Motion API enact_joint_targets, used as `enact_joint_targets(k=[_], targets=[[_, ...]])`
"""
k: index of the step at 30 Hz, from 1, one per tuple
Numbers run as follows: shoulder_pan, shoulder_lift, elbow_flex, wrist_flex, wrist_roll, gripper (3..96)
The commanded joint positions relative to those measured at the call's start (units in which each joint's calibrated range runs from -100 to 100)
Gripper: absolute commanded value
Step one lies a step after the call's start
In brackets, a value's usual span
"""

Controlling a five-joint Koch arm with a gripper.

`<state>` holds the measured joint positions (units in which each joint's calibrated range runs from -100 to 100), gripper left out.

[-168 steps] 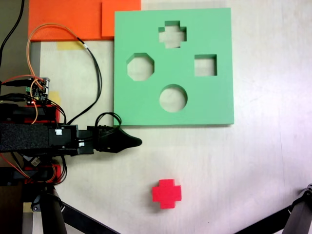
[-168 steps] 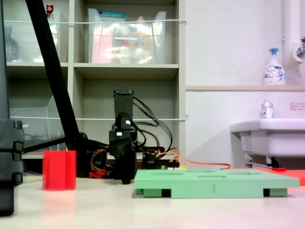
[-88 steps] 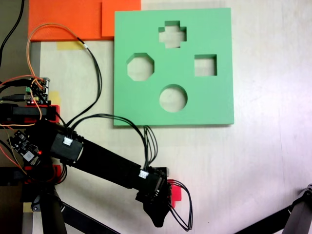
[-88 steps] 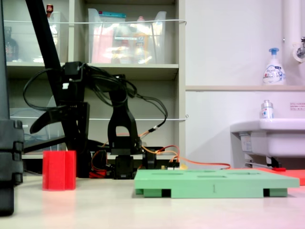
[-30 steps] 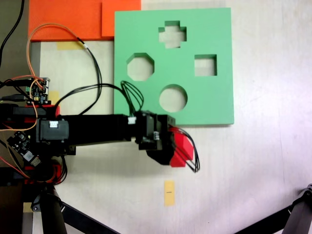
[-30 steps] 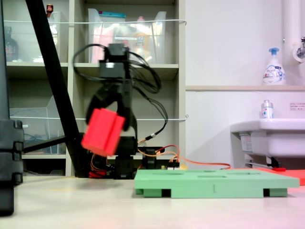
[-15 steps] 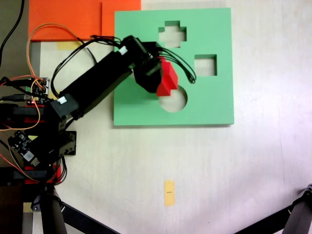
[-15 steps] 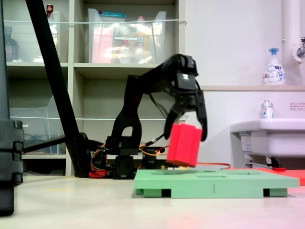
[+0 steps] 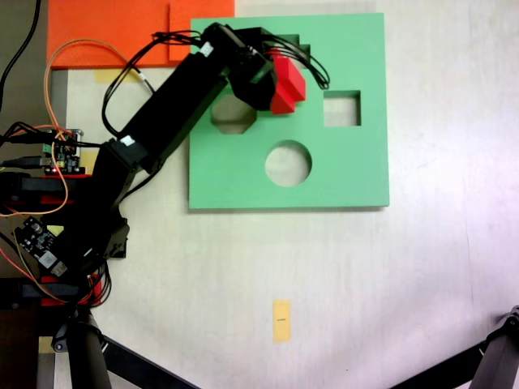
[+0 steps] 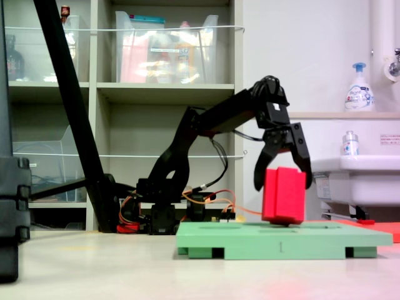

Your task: Put the cross columnar block into the corresponding hole

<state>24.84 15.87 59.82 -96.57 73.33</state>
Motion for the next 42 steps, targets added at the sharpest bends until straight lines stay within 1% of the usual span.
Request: enact_joint_targets(k=[1,14,30,42], targets=[[0.93,-0.37,3.59,6.4,0.54,41.3],[2.34,3.68,3.69,18.43,3.42,41.2],[3.13,6.34,3.69,19.01,3.47,41.3],[2.83,14.16,3.89,24.5,3.52,41.7]])
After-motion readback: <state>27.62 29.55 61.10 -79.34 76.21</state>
